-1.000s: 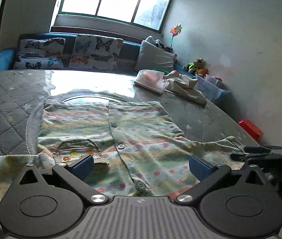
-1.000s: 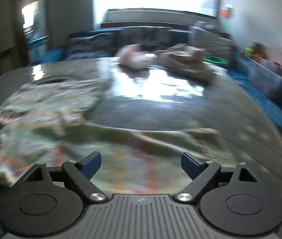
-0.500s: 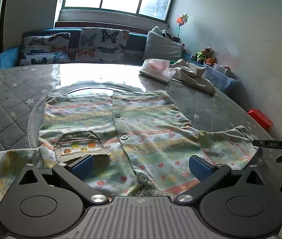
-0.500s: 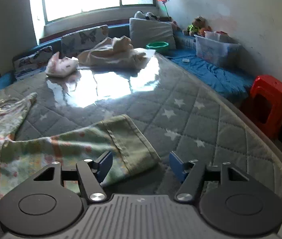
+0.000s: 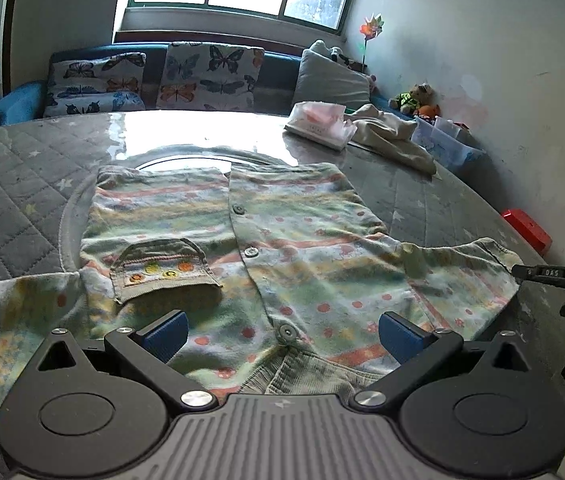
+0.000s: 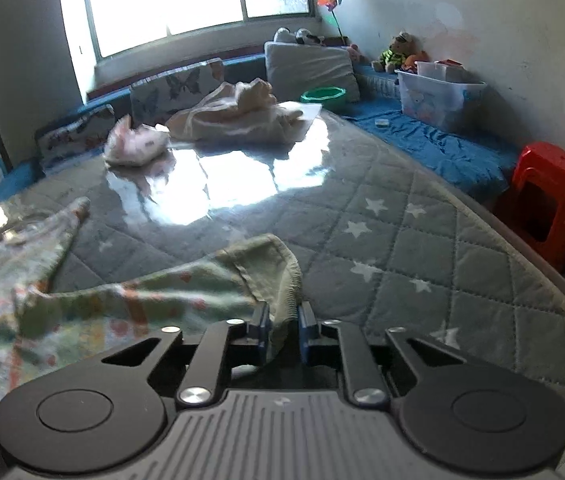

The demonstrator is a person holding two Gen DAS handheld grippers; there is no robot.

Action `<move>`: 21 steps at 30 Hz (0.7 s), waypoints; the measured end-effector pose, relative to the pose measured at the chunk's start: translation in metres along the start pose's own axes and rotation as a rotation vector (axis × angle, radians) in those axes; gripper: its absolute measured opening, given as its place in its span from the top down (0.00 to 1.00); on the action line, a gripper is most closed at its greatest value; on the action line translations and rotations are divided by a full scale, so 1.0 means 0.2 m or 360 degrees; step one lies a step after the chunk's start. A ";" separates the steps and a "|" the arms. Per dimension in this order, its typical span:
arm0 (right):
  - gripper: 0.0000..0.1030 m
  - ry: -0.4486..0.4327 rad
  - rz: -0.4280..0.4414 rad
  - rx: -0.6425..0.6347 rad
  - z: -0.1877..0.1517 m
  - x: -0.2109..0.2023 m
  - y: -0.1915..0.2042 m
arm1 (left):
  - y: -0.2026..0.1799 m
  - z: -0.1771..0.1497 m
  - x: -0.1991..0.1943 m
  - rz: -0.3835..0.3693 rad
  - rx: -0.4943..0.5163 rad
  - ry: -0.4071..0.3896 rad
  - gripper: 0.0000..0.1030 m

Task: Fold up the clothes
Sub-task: 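Grasp the sleeve cuff with the right gripper and lift it, then fold the sleeve across the shirt body with the right gripper and release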

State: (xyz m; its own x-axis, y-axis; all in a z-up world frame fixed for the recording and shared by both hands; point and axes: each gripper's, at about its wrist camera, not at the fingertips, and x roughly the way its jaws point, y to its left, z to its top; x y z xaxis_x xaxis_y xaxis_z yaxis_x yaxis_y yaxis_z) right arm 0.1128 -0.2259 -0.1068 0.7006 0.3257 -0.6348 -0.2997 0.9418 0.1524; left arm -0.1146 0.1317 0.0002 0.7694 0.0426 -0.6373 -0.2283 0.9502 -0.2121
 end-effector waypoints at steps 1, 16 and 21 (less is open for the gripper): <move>0.91 -0.0014 0.0022 0.0011 0.01 -0.01 0.01 | 0.00 0.00 0.00 0.0004 -0.0001 -0.0004 0.00; 0.92 -0.0193 0.0575 -0.0225 0.28 -0.30 0.49 | 0.06 -0.05 -0.05 0.0047 -0.0053 -0.0004 0.00; 0.92 -0.0212 0.0765 -0.0370 0.33 -0.35 0.76 | 0.12 -0.07 -0.08 0.0067 -0.0110 -0.0020 0.00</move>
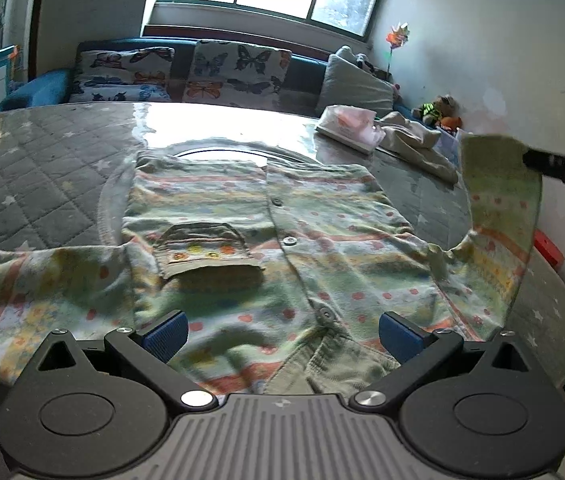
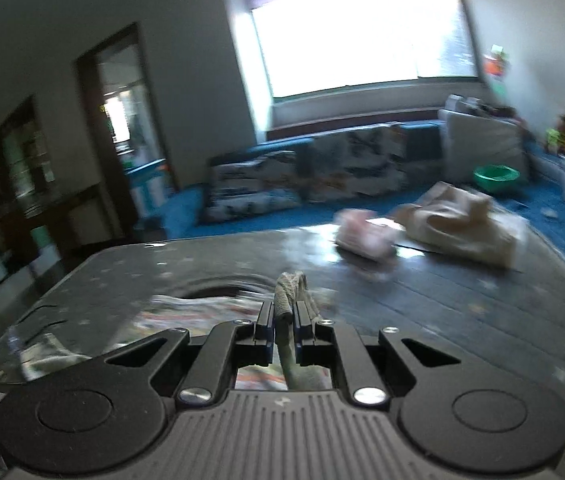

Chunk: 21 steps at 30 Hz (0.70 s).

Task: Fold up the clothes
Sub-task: 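Fold the sleeve across the shirt body with the right gripper and release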

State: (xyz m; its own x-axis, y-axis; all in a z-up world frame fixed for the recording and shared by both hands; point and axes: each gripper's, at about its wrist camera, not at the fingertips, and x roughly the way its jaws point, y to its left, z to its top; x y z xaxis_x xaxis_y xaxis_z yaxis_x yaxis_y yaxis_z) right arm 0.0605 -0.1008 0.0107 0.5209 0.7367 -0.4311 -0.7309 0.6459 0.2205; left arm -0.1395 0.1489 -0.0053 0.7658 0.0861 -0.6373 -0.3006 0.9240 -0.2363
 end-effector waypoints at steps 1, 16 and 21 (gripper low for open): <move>0.92 0.0003 0.0039 -0.0022 0.02 0.03 0.05 | 0.01 -0.01 -0.01 0.0002 -0.0011 -0.0005 0.00; 0.92 0.0195 0.0407 -0.0223 -0.04 0.37 0.58 | 0.13 -0.07 -0.07 0.0028 -0.0132 -0.0040 0.00; 0.92 0.0236 0.0464 -0.0228 -0.08 0.44 0.66 | 0.14 -0.07 -0.07 0.0034 -0.0150 -0.0041 0.00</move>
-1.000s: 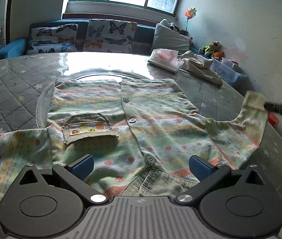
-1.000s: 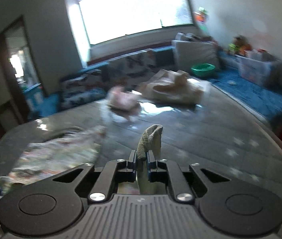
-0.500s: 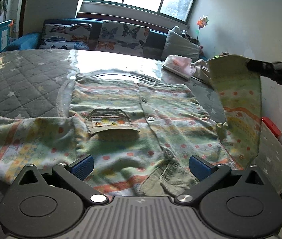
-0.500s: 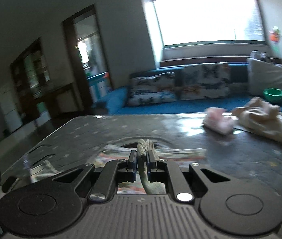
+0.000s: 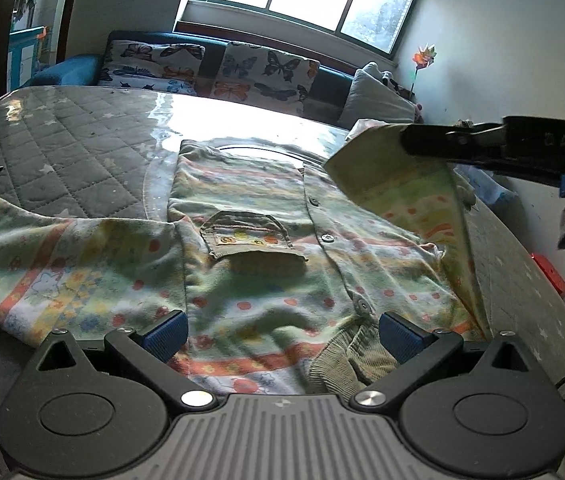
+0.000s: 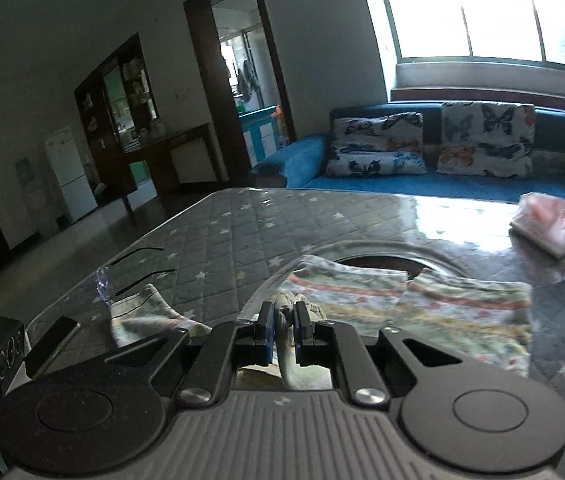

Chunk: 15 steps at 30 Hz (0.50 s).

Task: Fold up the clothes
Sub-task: 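Fold the sleeve across the shirt body with the right gripper and release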

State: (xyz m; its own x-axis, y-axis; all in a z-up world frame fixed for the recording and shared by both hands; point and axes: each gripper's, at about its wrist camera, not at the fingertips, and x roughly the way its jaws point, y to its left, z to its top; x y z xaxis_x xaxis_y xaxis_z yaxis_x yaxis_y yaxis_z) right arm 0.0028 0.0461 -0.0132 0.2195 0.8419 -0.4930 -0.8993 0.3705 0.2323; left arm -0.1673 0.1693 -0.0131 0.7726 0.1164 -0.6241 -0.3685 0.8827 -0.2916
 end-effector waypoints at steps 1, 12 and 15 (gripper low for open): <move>0.92 0.0006 0.0005 0.0005 0.00 0.02 0.00 | 0.00 0.00 0.00 0.0000 -0.0001 0.0001 0.00; 0.84 0.0020 0.0064 0.0056 -0.04 0.06 -0.01 | 0.00 0.00 0.04 0.0003 -0.0008 0.0031 0.00; 0.84 0.0007 0.0035 0.0047 -0.03 0.01 -0.04 | -0.01 0.00 0.05 -0.0003 -0.0004 0.0035 0.00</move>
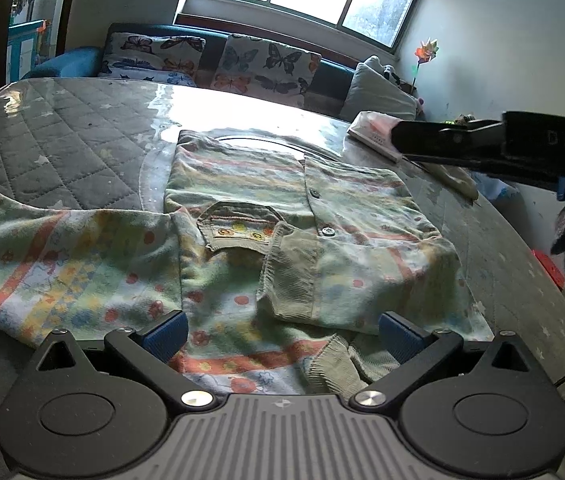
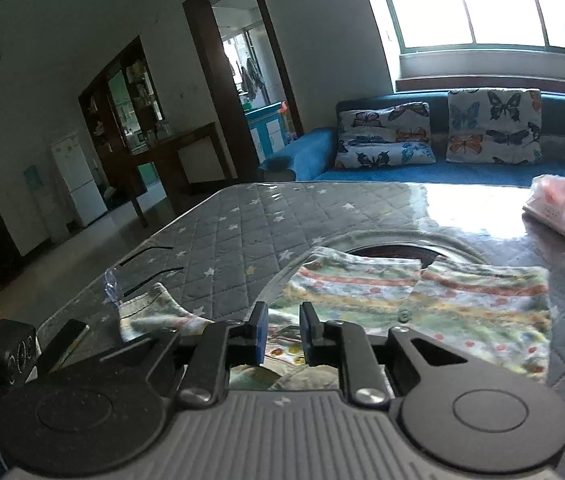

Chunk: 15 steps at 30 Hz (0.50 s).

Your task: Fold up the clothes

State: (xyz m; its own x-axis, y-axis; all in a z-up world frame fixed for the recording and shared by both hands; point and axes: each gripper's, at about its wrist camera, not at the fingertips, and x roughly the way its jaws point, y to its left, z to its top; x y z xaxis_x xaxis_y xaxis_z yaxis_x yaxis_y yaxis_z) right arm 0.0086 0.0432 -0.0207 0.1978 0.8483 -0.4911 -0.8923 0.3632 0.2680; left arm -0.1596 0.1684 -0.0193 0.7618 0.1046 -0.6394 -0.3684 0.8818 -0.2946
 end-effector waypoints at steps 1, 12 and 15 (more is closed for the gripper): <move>0.84 -0.0002 -0.0019 -0.0006 0.01 -0.02 -0.01 | 0.00 0.00 0.00 -0.0003 0.0003 0.0001 0.00; 0.77 0.0213 -0.0326 -0.0103 -0.15 -0.24 -0.28 | -0.04 0.06 0.02 -0.0039 0.0016 -0.0061 0.00; 0.77 0.0322 -0.0348 -0.0099 -0.25 -0.25 -0.34 | -0.08 0.08 0.04 -0.0072 0.0048 -0.0067 0.01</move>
State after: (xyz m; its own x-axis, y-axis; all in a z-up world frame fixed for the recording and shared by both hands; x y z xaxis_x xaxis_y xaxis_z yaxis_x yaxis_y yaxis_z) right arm 0.0390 -0.0430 -0.0546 0.3090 0.6563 -0.6884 -0.8618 0.4994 0.0892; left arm -0.1397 0.1633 -0.0084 0.7994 0.0830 -0.5950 -0.3173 0.8993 -0.3009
